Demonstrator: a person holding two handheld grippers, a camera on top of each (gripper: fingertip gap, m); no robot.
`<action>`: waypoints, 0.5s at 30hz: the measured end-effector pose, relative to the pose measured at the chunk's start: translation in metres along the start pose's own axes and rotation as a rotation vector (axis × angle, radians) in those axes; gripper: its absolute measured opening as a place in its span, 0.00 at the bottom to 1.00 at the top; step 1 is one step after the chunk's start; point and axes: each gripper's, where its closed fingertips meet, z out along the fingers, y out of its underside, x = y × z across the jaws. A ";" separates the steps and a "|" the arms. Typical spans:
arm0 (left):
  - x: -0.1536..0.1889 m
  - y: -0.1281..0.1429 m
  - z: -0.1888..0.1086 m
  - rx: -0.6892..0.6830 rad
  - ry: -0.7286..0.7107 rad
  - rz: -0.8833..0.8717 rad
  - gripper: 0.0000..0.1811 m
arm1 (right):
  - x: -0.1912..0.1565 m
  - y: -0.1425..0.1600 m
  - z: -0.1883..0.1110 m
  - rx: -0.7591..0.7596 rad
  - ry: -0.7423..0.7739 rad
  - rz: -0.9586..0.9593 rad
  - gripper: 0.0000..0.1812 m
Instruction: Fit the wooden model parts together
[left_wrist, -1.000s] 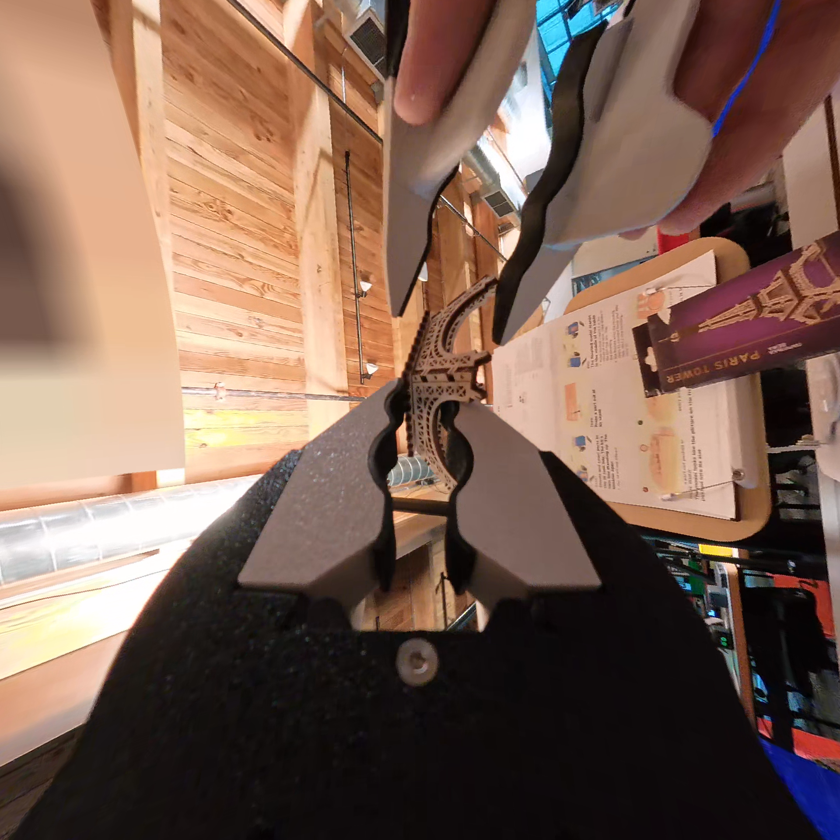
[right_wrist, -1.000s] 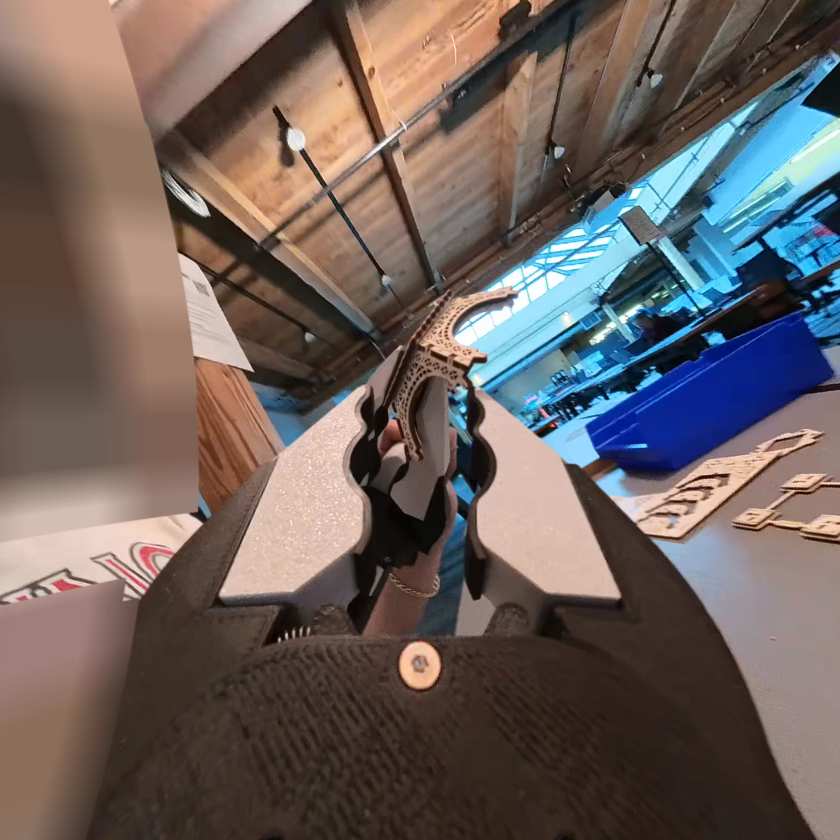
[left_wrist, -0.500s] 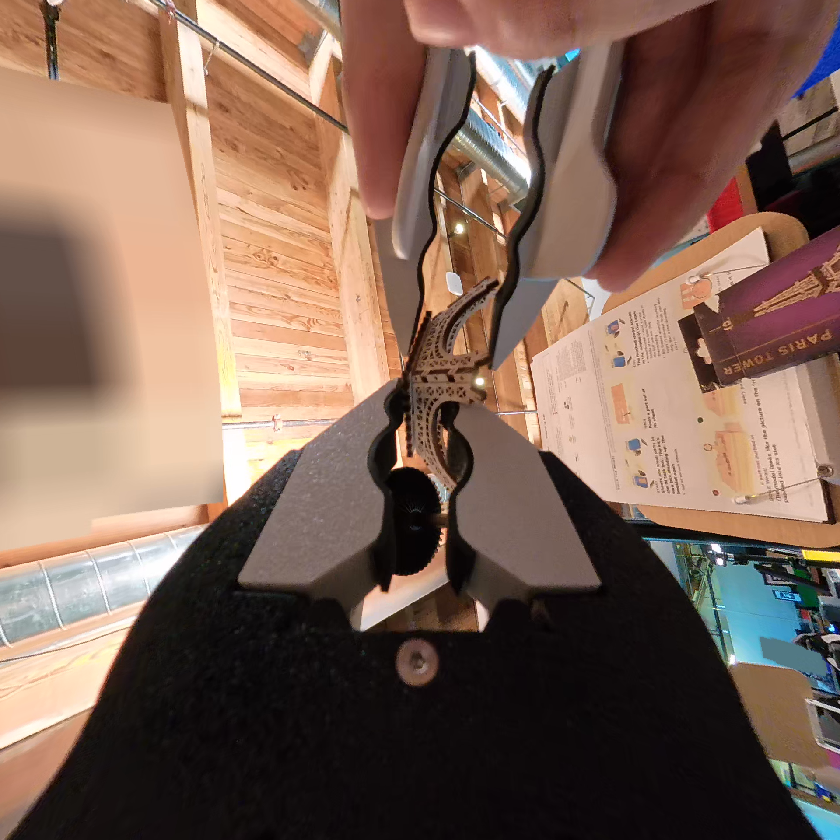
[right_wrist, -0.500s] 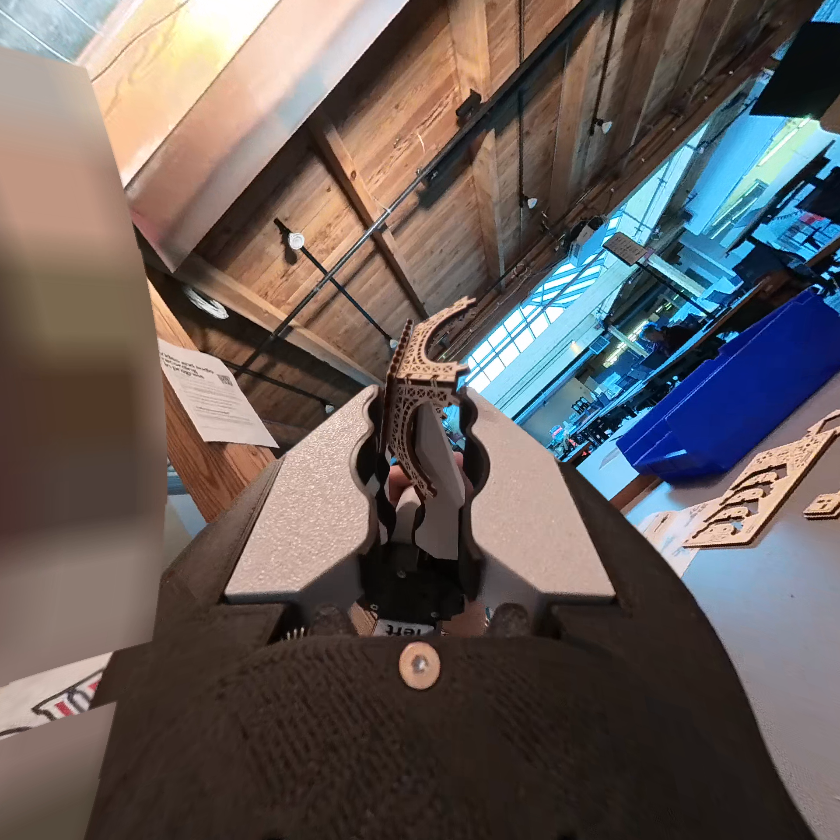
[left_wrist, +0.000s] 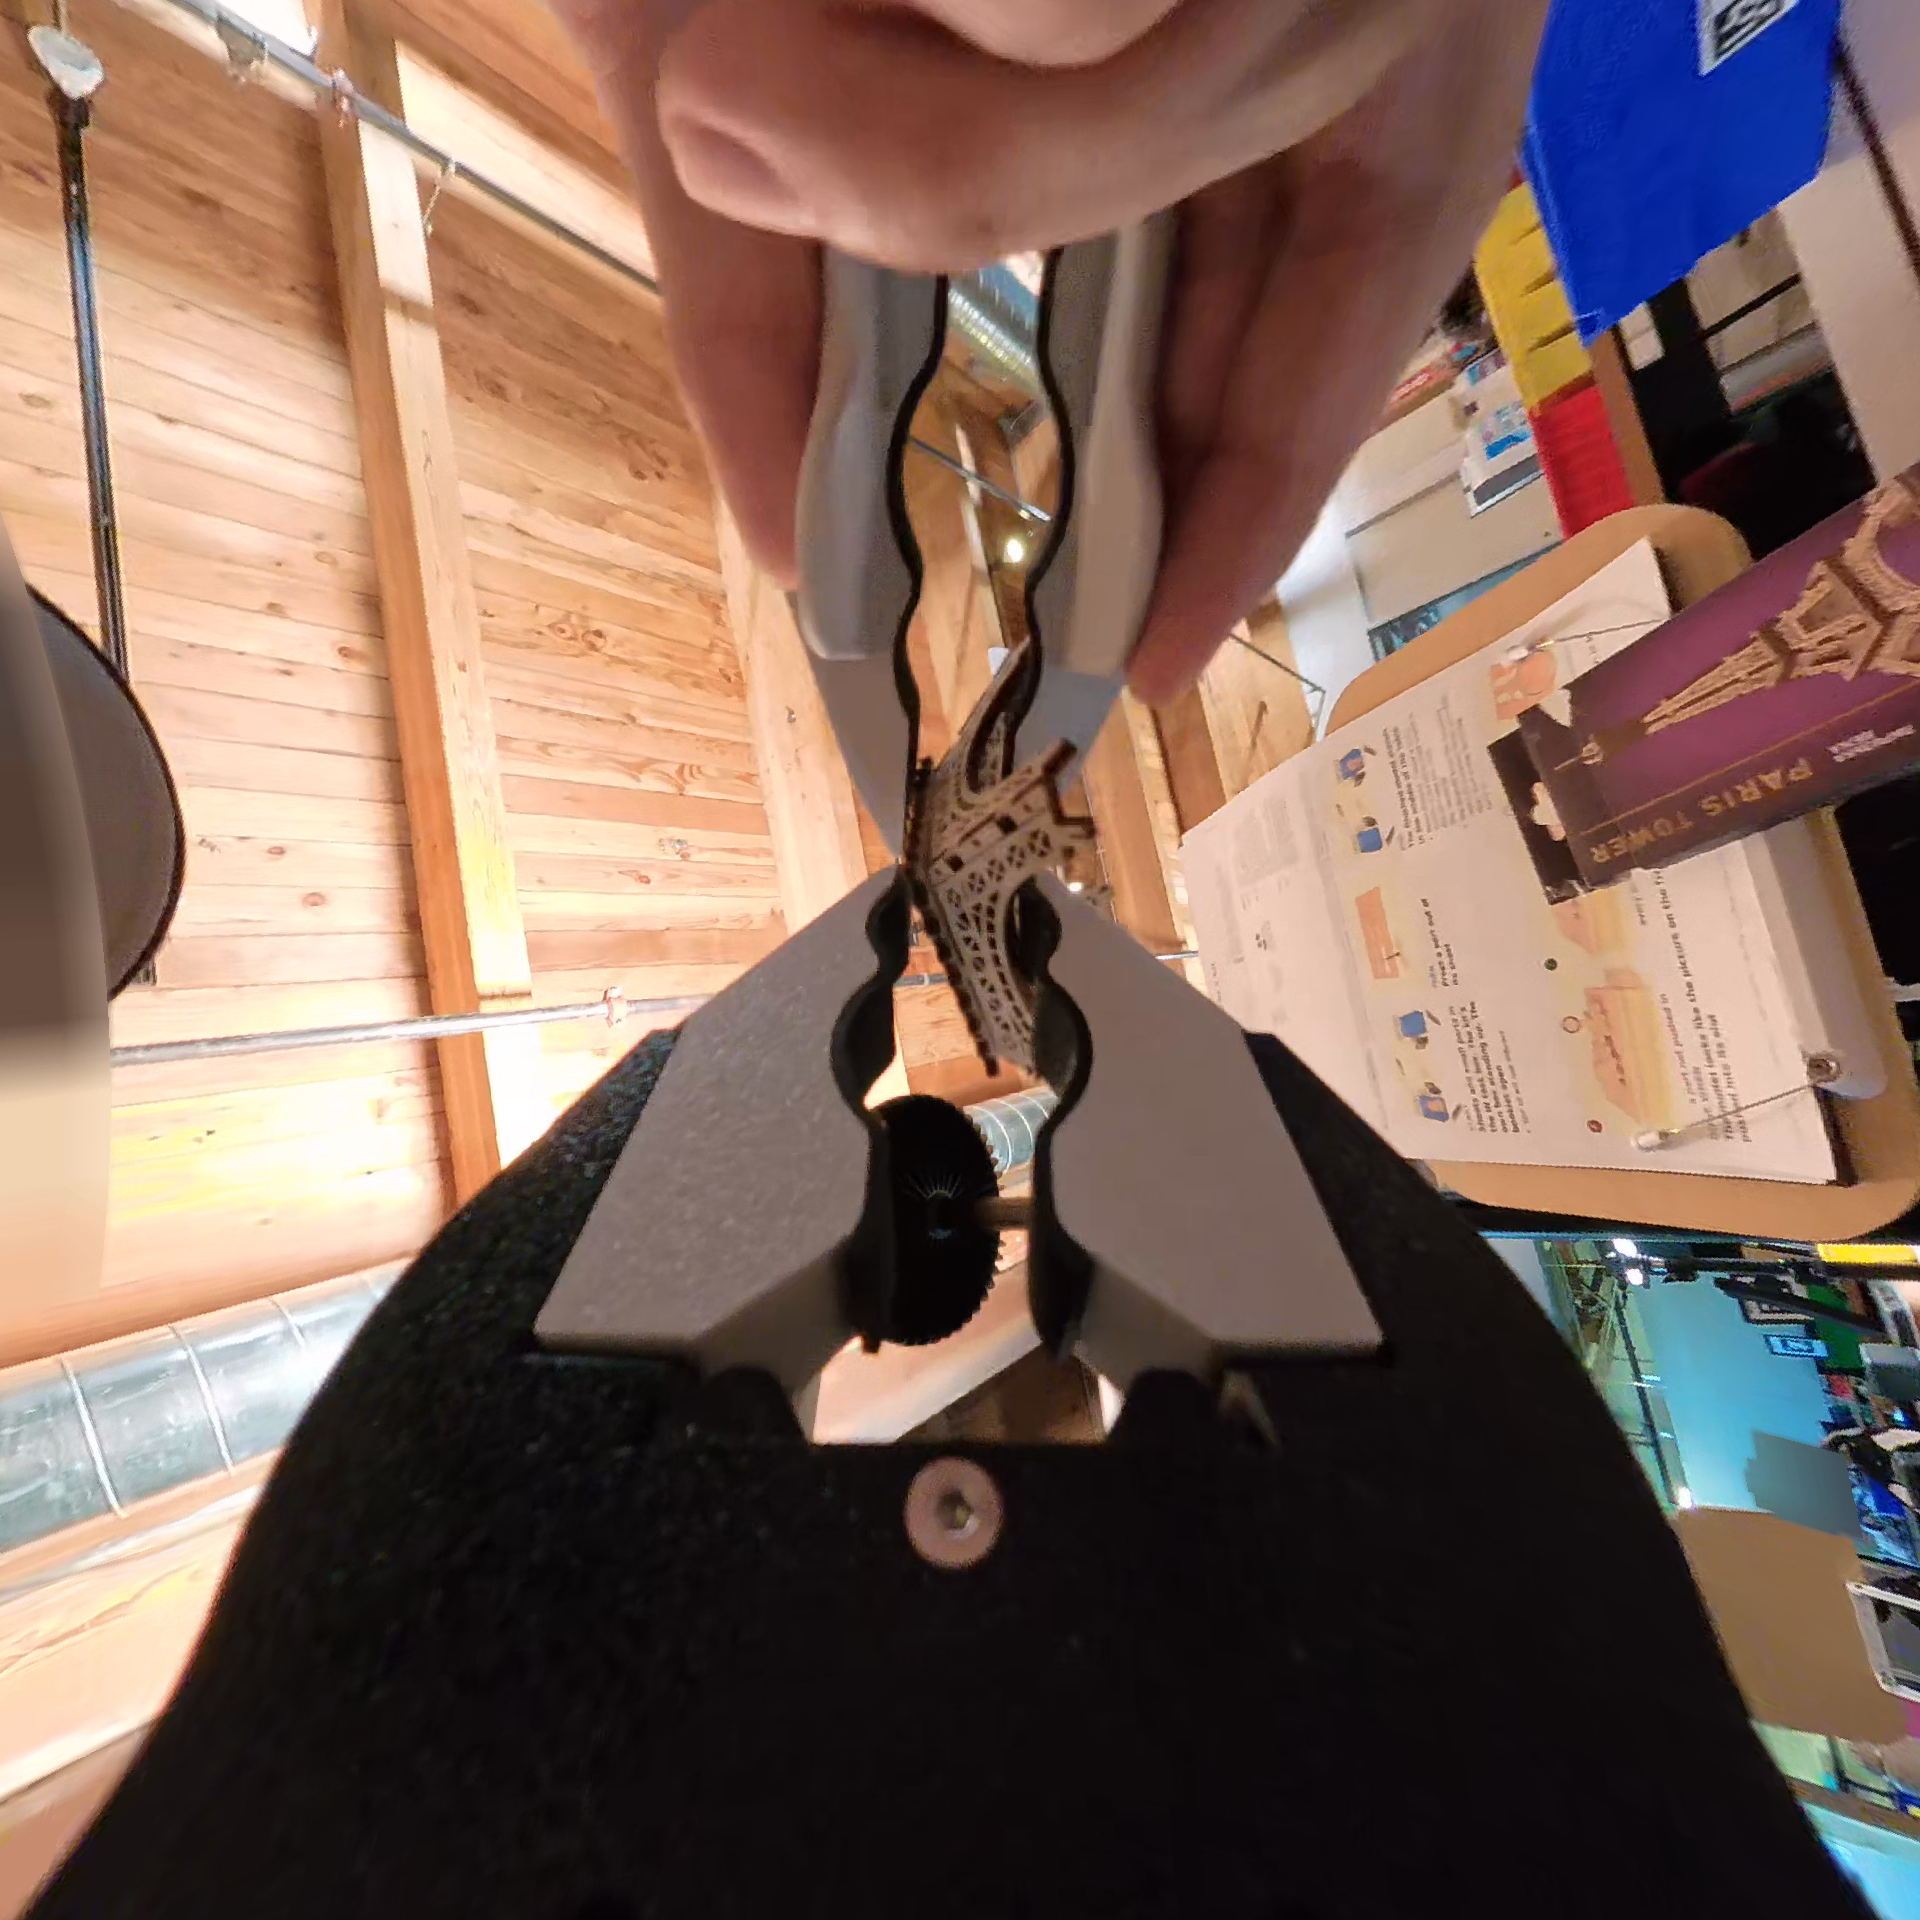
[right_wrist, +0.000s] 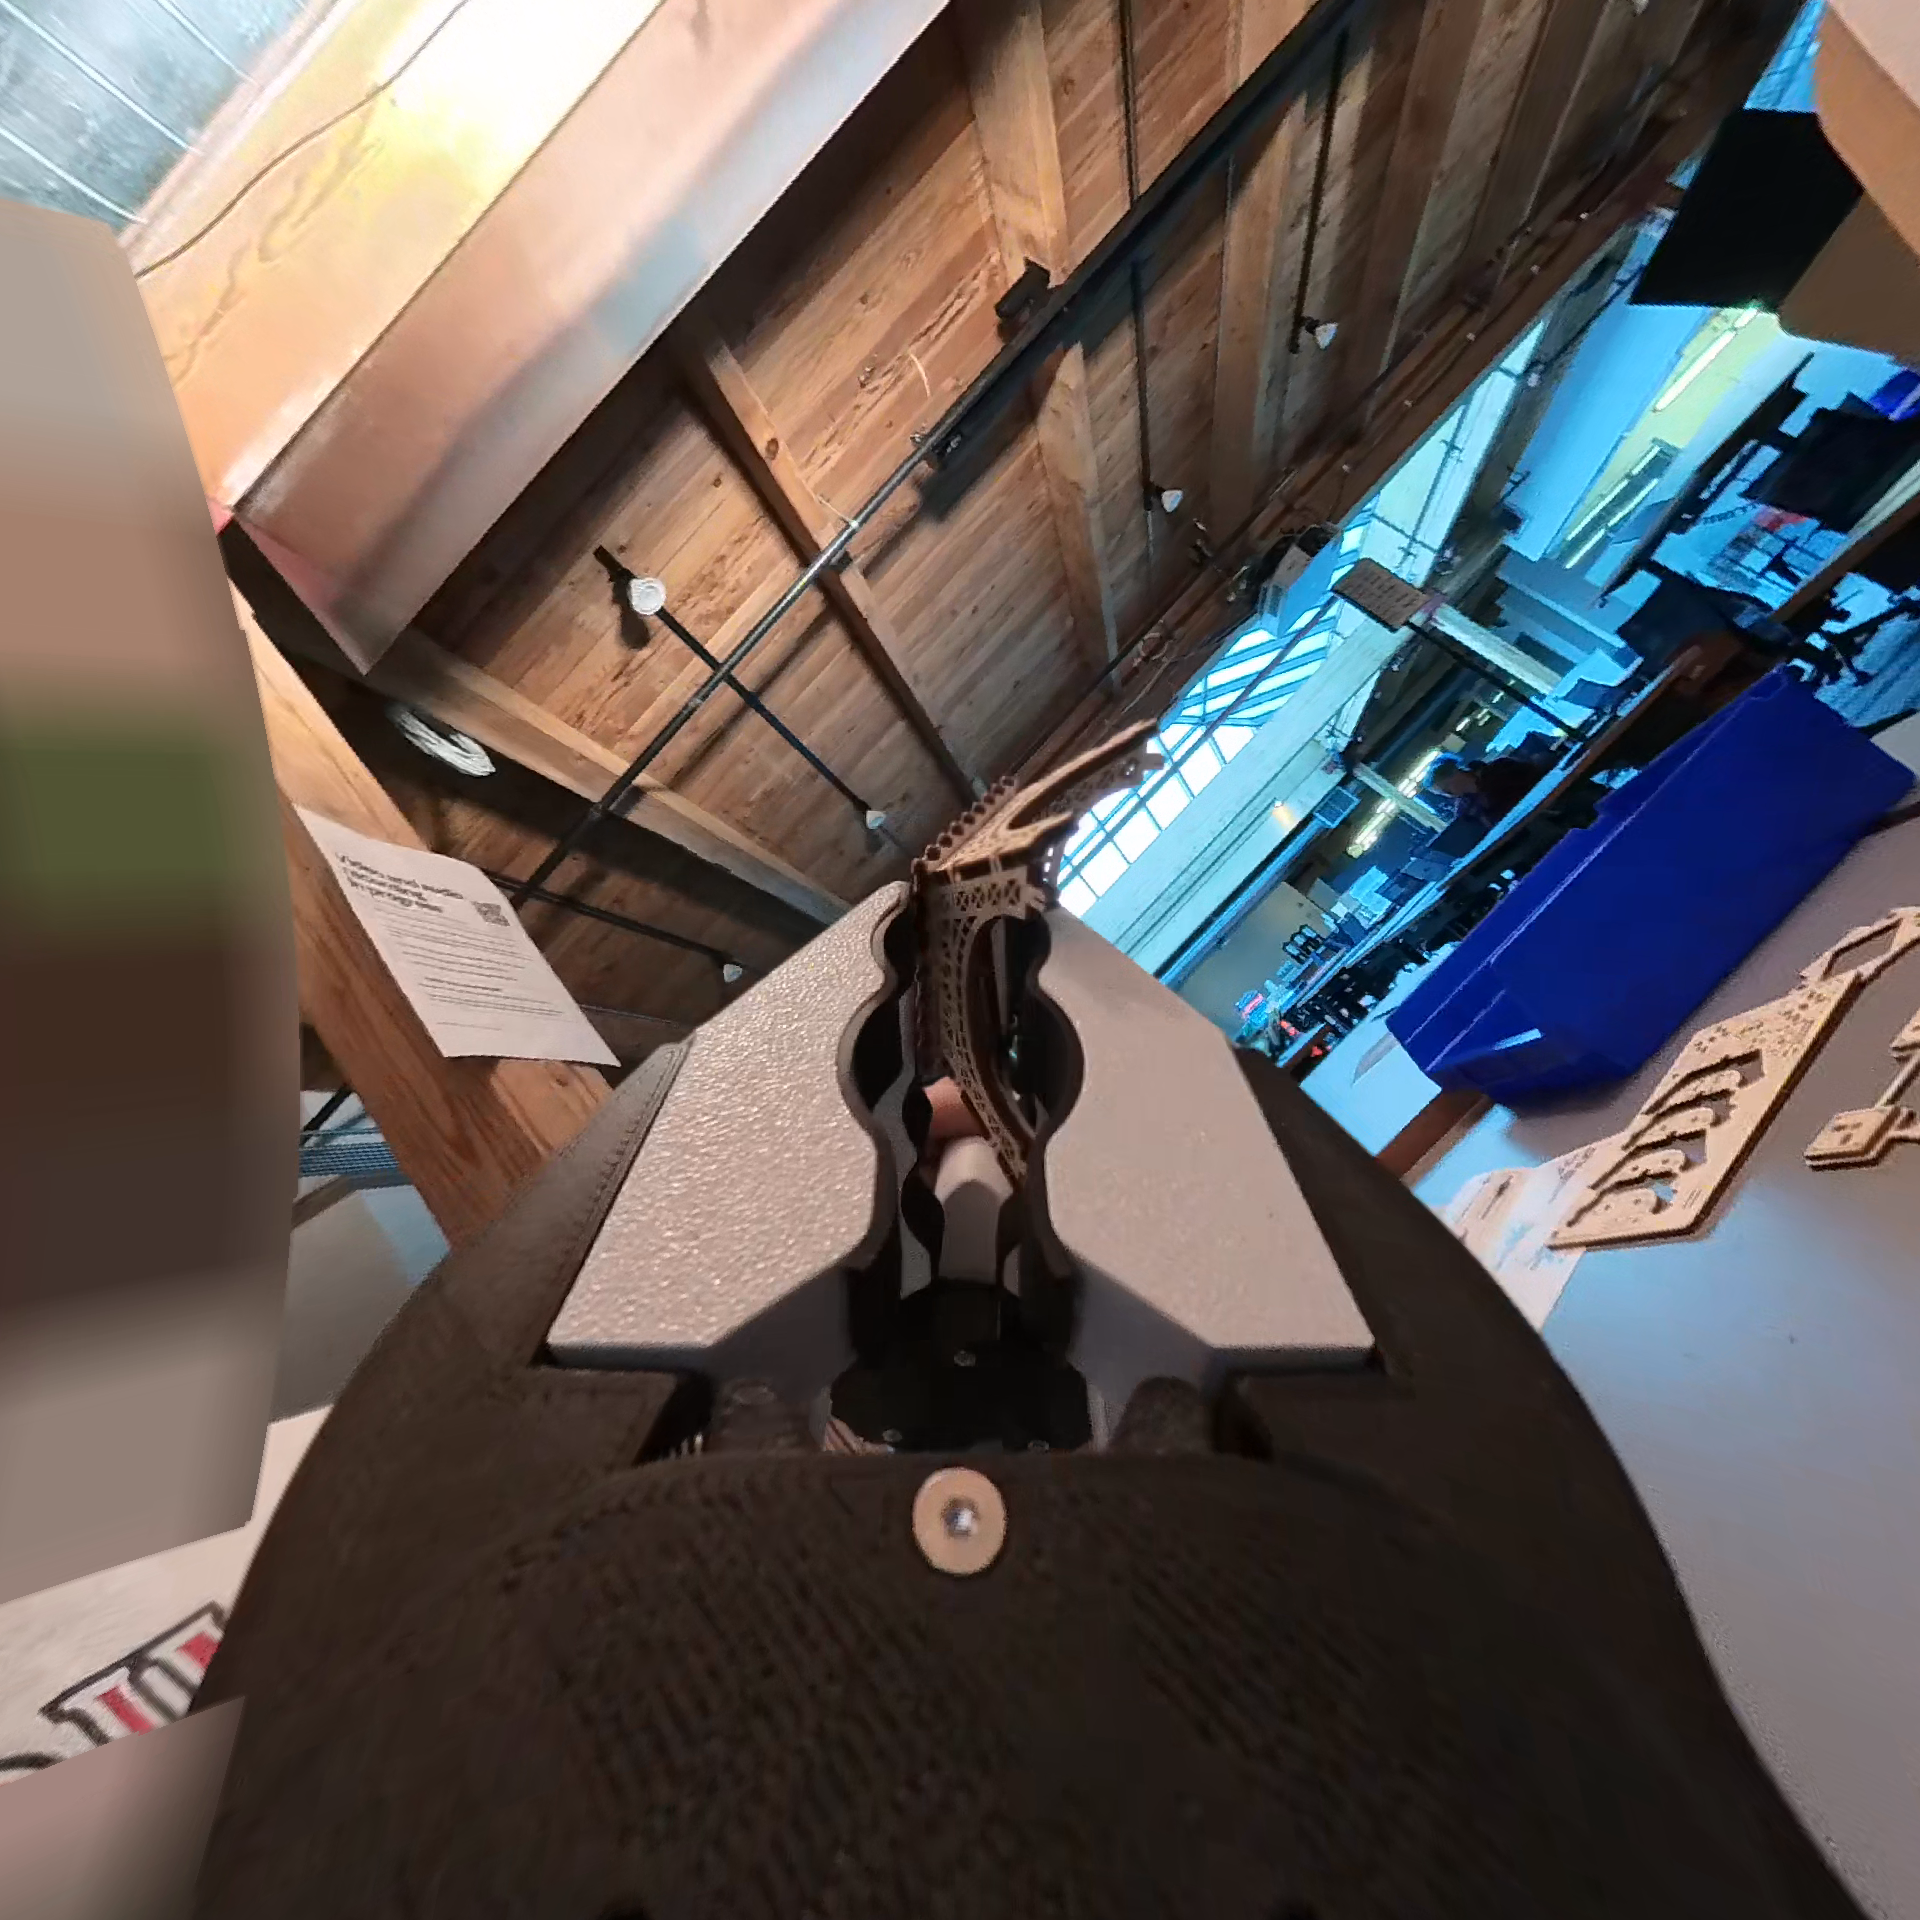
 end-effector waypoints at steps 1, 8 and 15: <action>0.000 0.001 0.000 -0.008 0.001 -0.015 0.09 | 0.001 0.000 0.000 0.004 0.006 -0.002 0.08; -0.001 0.002 0.001 -0.011 -0.030 0.013 0.09 | 0.003 -0.001 -0.001 0.030 -0.020 0.088 0.08; -0.010 0.012 -0.002 -0.043 -0.063 -0.046 0.08 | -0.007 -0.001 0.000 0.008 -0.113 0.151 0.08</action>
